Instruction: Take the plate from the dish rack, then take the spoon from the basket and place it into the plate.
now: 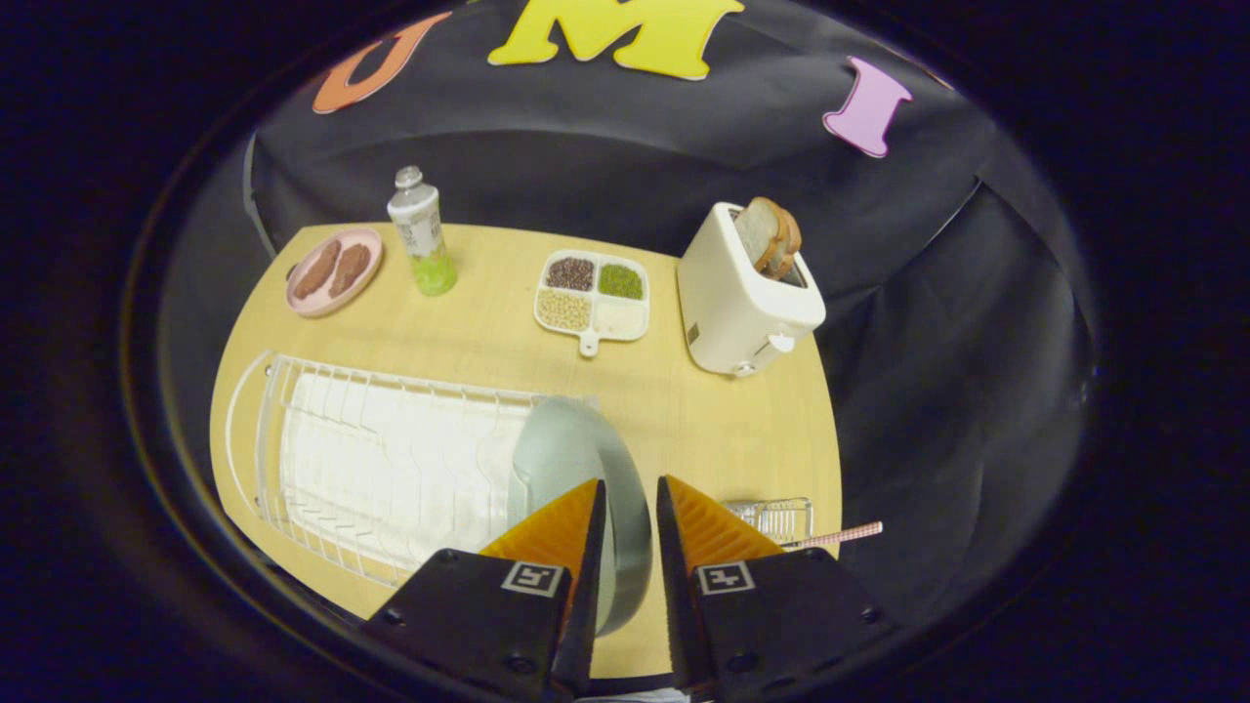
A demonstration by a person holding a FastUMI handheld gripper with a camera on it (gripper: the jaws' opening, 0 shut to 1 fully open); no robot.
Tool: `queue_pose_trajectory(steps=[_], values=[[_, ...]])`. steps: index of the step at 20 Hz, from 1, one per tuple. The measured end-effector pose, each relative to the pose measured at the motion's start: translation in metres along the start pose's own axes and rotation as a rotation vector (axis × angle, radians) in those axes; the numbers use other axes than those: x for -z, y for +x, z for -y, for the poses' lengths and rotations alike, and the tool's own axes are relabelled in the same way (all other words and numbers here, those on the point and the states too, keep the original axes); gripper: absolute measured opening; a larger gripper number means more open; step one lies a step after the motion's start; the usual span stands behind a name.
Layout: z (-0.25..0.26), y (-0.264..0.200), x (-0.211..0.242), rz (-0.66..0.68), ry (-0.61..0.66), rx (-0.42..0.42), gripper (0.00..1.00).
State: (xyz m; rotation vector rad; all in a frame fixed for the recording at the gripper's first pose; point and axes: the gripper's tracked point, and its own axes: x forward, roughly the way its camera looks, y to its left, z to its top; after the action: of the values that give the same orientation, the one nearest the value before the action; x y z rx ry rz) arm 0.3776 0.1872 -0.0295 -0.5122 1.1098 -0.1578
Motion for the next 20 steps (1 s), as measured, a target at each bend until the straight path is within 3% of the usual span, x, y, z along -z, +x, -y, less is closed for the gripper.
queue_pose_trajectory(steps=[1,2,7,14,20], values=[[-0.001,0.002,0.001,-0.015,-0.011,0.012,0.28],[0.0,0.003,0.003,-0.032,-0.027,0.03,0.27],[-0.008,0.003,0.009,-0.064,-0.05,0.064,0.24],[-0.043,-0.027,0.009,0.001,-0.154,0.348,0.19],[-0.059,-0.042,0.011,0.042,-0.157,0.49,0.19]])
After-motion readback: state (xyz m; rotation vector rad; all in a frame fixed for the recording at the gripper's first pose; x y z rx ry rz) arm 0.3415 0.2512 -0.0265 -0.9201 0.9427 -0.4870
